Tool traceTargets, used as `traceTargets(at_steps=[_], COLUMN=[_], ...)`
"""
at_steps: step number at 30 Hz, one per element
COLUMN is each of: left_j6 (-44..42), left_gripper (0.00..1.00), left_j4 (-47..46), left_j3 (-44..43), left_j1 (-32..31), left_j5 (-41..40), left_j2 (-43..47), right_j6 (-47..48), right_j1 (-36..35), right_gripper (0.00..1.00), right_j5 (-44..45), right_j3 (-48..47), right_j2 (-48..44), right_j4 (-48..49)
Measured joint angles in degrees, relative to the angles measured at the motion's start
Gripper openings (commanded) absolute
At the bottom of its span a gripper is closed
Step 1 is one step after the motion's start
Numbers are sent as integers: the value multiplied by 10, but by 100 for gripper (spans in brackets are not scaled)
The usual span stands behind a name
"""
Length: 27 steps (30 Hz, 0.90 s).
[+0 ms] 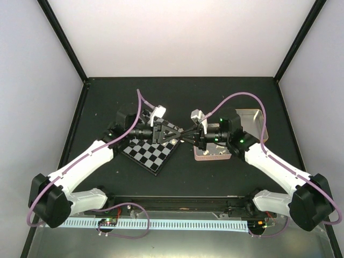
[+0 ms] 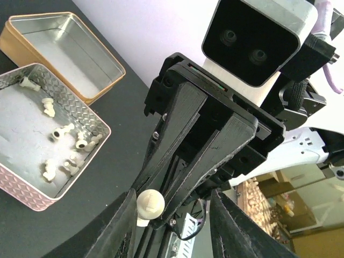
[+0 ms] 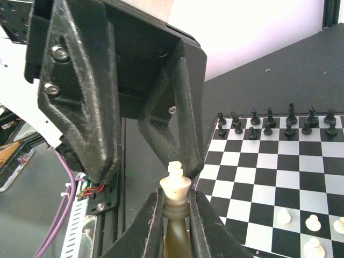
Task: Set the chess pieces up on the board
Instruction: Place the chess piece on the chessboard.
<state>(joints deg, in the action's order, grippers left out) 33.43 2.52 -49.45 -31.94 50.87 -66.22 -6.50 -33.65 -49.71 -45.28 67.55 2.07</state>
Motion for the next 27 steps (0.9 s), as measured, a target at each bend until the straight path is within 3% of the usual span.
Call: traceTargets(at_steps=[5, 15, 21, 27], left_j6=[-3, -3, -11, -42], left_gripper=[21, 2, 2, 2], left_j4=[0, 17, 21, 45], left_j3=[-4, -11, -11, -18], left_j1=[1, 8, 8, 3], left_j5=[17, 21, 14, -29], left_j2=[-14, -30, -30, -28], right_j6=[3, 11, 19, 18], right_j1=[-3, -3, -5, -11], right_gripper=[10, 11, 27, 60], right_j5=[-5, -3, 3, 27], right_j3=[-11, -17, -22, -24], right_j2=[3, 14, 21, 31], right_j4=[-9, -23, -29, -39])
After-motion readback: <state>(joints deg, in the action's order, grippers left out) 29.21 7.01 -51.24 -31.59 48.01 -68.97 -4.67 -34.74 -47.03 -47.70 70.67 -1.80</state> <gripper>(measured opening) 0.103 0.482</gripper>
